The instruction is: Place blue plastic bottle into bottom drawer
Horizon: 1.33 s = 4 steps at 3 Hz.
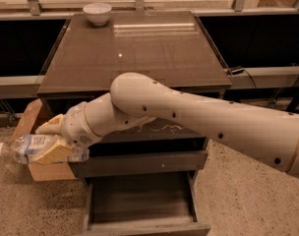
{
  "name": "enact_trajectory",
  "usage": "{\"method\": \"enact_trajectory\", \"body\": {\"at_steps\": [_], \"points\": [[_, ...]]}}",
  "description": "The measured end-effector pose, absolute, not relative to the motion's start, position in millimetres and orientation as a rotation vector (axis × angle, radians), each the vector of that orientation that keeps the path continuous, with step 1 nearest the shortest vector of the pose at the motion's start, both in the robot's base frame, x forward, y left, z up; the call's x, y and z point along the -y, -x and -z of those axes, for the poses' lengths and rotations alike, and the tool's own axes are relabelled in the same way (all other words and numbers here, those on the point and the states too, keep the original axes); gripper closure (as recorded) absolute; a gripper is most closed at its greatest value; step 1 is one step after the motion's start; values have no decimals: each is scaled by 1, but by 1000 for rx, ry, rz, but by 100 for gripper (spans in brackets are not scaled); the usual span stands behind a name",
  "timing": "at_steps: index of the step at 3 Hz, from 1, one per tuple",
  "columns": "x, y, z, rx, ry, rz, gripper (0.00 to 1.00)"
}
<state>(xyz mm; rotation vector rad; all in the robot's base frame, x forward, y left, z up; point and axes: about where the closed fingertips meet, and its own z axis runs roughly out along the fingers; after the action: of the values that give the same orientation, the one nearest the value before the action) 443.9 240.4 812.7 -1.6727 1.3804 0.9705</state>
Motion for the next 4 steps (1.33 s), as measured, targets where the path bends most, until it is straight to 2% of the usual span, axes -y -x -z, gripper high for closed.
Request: {"method": "enact_trajectory", "body": {"at_steps": [1, 2, 3, 4], "points": [[-230, -434, -773, -1385, 1653, -1015, 100], [-195, -424, -680, -1446, 1525, -1053, 100], [-178, -429, -628, -1486, 1430, -1054, 100], [-178, -429, -628, -1486, 1430, -1054, 100]]}}
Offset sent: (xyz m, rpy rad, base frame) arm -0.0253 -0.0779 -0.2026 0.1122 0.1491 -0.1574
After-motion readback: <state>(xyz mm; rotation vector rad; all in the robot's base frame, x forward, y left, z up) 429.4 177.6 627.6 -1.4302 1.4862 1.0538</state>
